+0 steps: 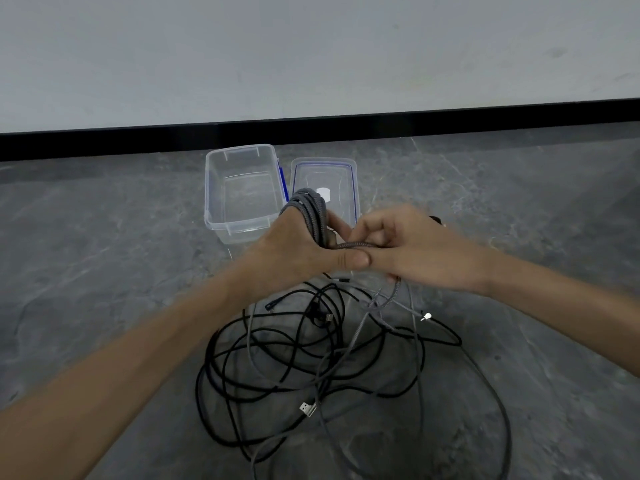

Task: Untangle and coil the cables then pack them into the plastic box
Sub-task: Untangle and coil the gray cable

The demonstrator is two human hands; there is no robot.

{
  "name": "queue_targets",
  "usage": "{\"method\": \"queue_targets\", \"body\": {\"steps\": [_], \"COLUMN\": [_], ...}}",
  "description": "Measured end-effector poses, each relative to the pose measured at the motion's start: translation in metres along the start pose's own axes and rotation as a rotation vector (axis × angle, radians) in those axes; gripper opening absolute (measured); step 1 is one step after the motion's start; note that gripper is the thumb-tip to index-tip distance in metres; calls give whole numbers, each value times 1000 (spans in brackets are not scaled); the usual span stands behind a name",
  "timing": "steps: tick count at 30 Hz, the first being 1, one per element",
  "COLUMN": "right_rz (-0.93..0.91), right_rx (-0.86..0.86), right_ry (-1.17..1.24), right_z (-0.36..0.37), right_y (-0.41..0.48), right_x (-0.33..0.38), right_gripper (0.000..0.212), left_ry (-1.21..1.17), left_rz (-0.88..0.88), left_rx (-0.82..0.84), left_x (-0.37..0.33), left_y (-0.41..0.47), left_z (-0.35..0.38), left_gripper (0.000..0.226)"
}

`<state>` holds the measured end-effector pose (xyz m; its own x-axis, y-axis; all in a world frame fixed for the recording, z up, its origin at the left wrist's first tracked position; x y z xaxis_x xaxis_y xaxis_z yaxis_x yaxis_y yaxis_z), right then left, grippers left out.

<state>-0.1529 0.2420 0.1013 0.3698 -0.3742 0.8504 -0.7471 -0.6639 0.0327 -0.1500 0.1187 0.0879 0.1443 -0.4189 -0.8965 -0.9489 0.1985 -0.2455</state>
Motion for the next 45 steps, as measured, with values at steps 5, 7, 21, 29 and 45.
{"method": "queue_targets", "body": {"steps": [5, 7, 21, 29, 45], "right_rz": [-66, -93, -40, -124, 61], "right_rx": [-62, -93, -36, -123, -300], "right_ry": [42, 51, 170, 76, 379], "right_z": [1, 2, -1, -12, -34], "right_y": [1, 1, 2, 11, 5], "right_x": [-10, -11, -10, 16, -41], "right_gripper": [11, 13, 26, 25, 23], "left_ry": [-88, -126, -201, -151, -231], "left_rz": [28, 50, -59, -66, -62], "left_rx": [-139, -192, -189, 65, 8], "left_x": [-1, -3, 11, 5, 27], "left_y": [2, 2, -2, -3, -3], "left_z": [-9, -14, -12, 10, 1], "left_gripper": [22, 34, 55, 34, 41]}}
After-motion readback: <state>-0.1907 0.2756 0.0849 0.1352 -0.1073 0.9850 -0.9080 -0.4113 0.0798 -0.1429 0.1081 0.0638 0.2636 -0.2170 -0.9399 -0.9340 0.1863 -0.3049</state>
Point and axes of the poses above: each hand's wrist, its own y-axis towards the middle knuckle, its own z-axis out of the palm, x = y × z, the point moved 7 cm from there along y, towards the middle knuckle, and after that the axes turned 13 degrees about -z, right-handed, at the moved point
